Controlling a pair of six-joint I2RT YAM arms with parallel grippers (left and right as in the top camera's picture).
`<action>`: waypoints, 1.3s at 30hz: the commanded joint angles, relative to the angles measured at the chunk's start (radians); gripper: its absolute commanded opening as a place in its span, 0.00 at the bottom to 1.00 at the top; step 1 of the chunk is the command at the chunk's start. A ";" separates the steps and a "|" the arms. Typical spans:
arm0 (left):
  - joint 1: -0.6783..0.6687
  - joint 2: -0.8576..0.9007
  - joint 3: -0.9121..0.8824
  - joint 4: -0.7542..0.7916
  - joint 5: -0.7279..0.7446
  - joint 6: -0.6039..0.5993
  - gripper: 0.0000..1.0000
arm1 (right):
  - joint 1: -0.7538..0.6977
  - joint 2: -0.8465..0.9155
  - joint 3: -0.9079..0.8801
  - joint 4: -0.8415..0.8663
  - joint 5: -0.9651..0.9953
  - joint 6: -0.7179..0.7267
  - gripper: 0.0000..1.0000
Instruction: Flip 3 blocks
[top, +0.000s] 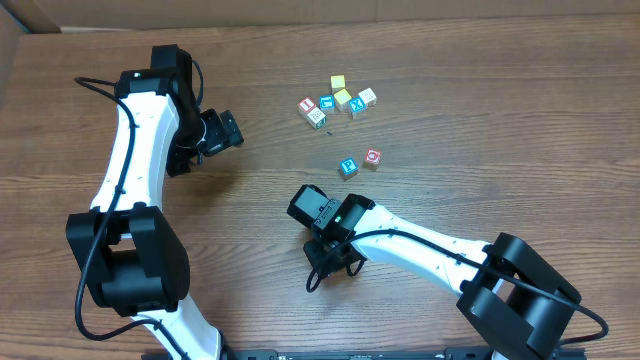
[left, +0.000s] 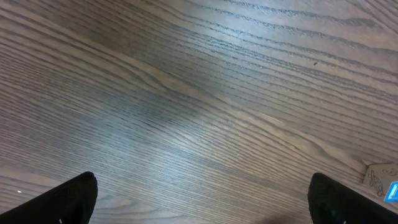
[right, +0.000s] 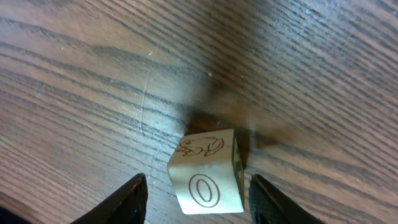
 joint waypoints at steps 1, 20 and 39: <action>-0.001 -0.020 0.018 0.002 -0.010 0.012 1.00 | -0.001 -0.024 -0.018 0.015 -0.007 0.008 0.53; -0.001 -0.020 0.018 0.002 -0.010 0.012 1.00 | -0.016 -0.024 -0.032 0.072 -0.004 0.106 0.27; -0.001 -0.020 0.018 0.002 -0.010 0.012 1.00 | -0.024 -0.024 -0.032 0.362 0.107 0.241 0.29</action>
